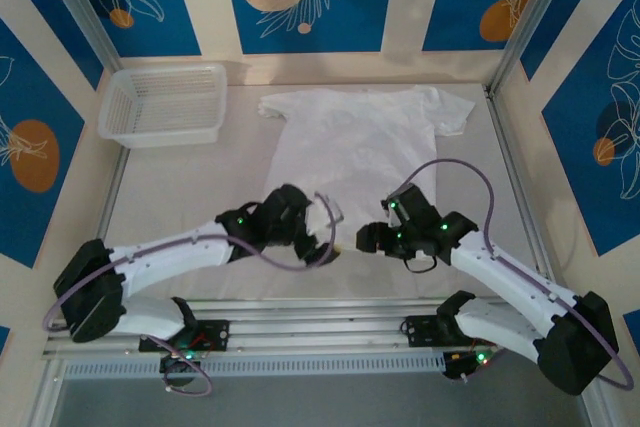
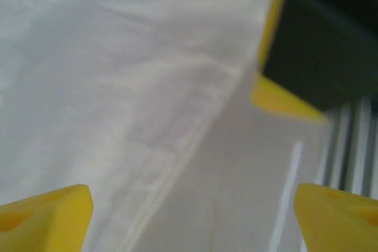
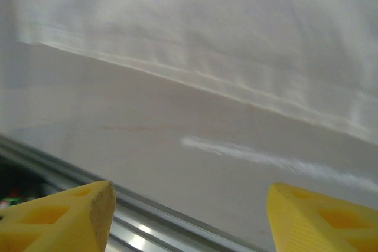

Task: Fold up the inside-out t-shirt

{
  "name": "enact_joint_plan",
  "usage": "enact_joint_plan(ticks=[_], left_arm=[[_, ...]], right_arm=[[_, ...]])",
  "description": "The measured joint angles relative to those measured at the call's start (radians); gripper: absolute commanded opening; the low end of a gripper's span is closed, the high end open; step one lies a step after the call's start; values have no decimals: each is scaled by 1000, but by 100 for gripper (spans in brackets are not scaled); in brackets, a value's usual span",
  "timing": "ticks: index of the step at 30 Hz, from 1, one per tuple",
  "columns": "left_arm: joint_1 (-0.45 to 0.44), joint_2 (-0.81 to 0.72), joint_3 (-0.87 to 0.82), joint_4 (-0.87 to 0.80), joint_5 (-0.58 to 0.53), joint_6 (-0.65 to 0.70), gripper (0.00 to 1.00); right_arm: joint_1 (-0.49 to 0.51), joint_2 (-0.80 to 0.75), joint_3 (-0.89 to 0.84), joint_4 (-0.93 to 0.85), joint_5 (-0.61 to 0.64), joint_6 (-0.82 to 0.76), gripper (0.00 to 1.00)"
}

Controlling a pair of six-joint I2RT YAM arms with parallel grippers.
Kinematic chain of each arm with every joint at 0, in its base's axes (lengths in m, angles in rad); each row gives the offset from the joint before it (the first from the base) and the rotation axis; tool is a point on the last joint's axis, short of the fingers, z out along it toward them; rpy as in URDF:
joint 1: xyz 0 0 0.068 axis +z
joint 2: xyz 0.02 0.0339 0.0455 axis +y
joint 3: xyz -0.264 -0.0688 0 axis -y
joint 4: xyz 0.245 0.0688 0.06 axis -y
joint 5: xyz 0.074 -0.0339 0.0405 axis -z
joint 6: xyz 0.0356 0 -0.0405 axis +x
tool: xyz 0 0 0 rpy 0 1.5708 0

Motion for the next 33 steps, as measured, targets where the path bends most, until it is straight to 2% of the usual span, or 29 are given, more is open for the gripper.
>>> enact_joint_plan(ticks=[3,6,12,15,18,22,24,33], left_arm=[[-31,-108,-82,16,-22,125,97],[-54,-187,-119,64,-76,240,98],[-64,-181,-161,150,-201,389,98],[-64,-175,-196,199,-230,417,98],[-64,-177,-227,245,-255,429,98],[-64,-199,-251,277,-283,436,98],[-64,-215,-257,293,-291,436,99],[-64,-230,-275,348,-299,436,99]], right_arm=[[31,26,-8,-52,87,29,67],[63,72,-5,-57,151,29,67],[125,227,102,-108,282,-55,71],[151,340,180,-108,326,-134,75],[206,455,244,-85,346,-216,74],[244,590,307,-44,351,-307,56],[244,644,332,-28,352,-345,56],[224,711,367,-11,352,-397,57]])
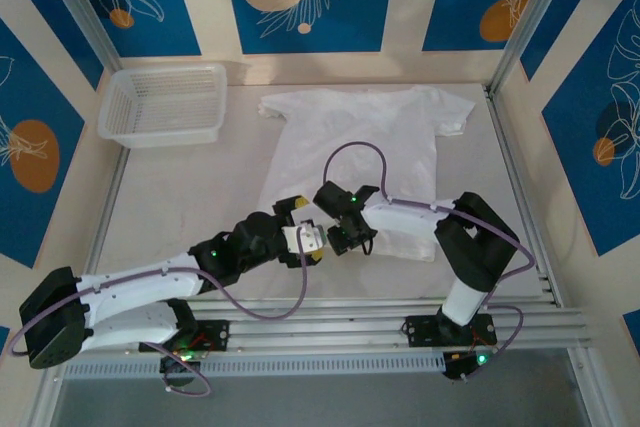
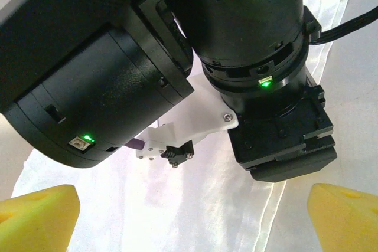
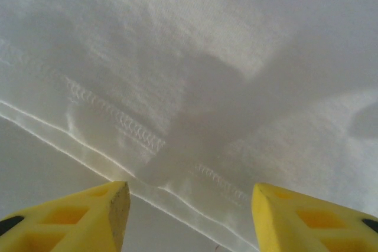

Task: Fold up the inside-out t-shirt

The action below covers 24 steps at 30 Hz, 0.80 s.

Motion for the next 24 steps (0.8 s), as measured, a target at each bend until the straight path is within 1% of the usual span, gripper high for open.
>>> enact_joint_plan(ticks=[3,6,7,9,14,18,21,22,23,24], left_arm=[[0,0,-6,7,-3,0,99],[0,0,-9,11,-3,0,99],[0,0,-9,11,-3,0,99],[0,0,-9,12,-3,0,99],[0,0,-15,20,-3,0,99],[0,0,-19,32,-3,0,99],[0,0,-20,38,-3,0,99],[0,0,-20,38,-3,0,99],[0,0,-20,40,-3,0,99],[0,0,-21,42,-3,0,99]], right_arm=[[-1,14,4,5,-3,0,58],[-1,34,8,6,-3,0,55],[-1,38,11,5,-6,0,53],[-2,42,20,5,-2,4,45],[-7,43,23,4,20,5,38],[-17,41,23,7,21,6,25],[-27,41,23,13,21,6,18],[-29,41,23,14,21,6,12],[-30,41,22,14,21,4,3],[-31,41,23,15,21,7,0]])
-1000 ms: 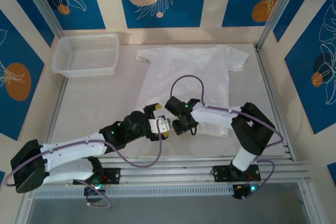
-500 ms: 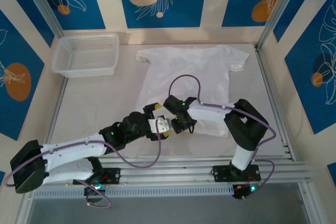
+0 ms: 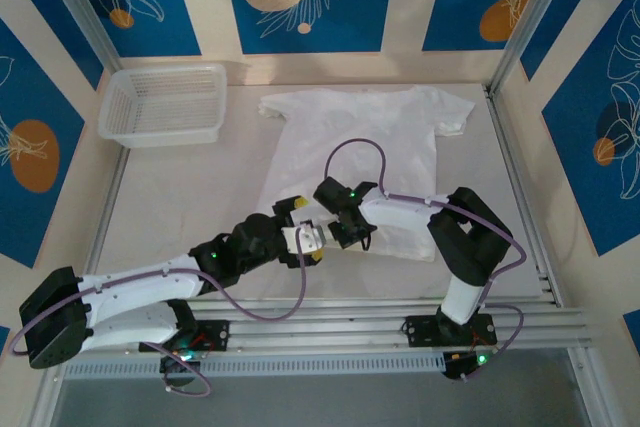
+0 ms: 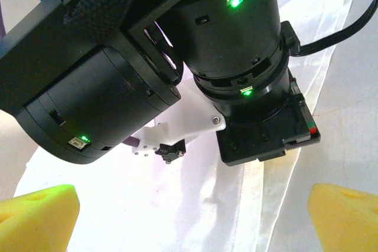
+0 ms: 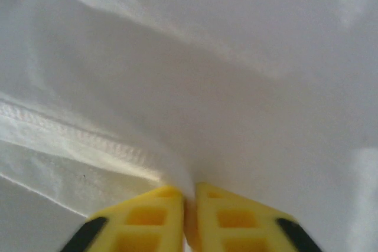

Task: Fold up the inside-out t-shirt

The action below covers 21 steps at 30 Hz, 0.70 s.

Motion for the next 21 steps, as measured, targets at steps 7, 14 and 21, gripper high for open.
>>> enact_joint_plan(ticks=[7,14,21], left_arm=[[0,18,-17,30,8,-23,99],[3,164,-21,165,27,-102,99],[35,437,82,272,-14,-178,99]], right_arm=[[-1,-102,-29,18,0,5,0],[-52,-450,-125,148,-74,39,0],[-68,-545,-204,203,-133,58,0]])
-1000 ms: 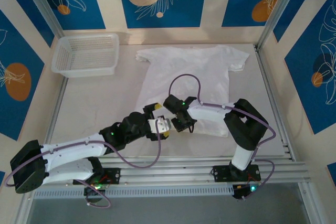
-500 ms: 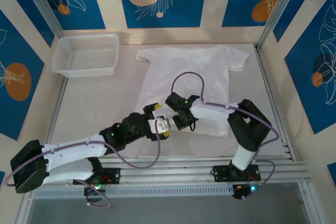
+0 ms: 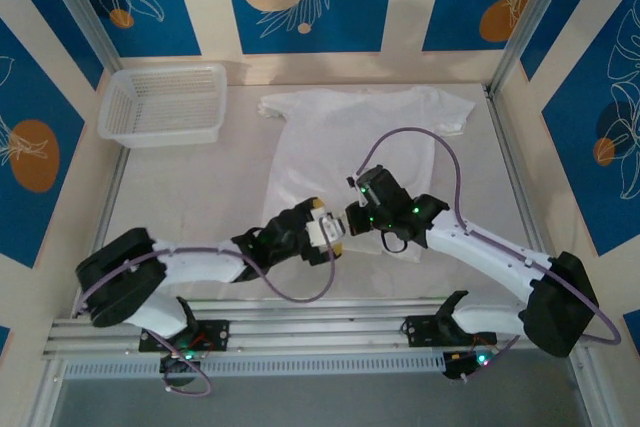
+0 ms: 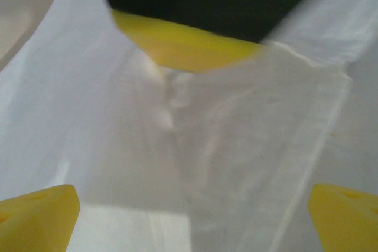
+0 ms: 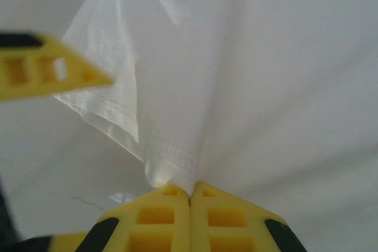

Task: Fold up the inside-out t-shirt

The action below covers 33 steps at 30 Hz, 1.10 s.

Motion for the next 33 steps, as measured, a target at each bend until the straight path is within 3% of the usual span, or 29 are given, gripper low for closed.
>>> enact_joint_plan(ticks=[7,8,11,12,13,16,19,22,27,33], left_arm=[[81,168,136,111,-143,-70,95],[102,182,150,127,-153,-89,84],[154,188,157,143,-151,-138,23],[171,179,157,135,-138,-158,8],[183,168,158,118,-127,-176,0],[202,100,200,-14,-70,-243,0],[203,15,248,-109,-6,-297,0],[203,-64,269,-185,19,-352,0],[203,-108,317,-318,20,-418,0],[203,-111,341,-428,27,-453,0]], right_arm=[[-15,-38,-16,-3,-26,18,0],[-10,-45,-17,-3,-33,18,0],[-7,-70,-25,2,-37,18,0],[-7,-75,-29,3,-36,19,0],[-7,-78,-33,5,-36,18,1],[-7,-78,-45,11,-32,29,21],[8,-84,-63,27,-1,48,25],[85,-134,-103,60,90,92,26],[306,-208,-285,367,236,98,17],[371,66,-306,703,405,-100,0]])
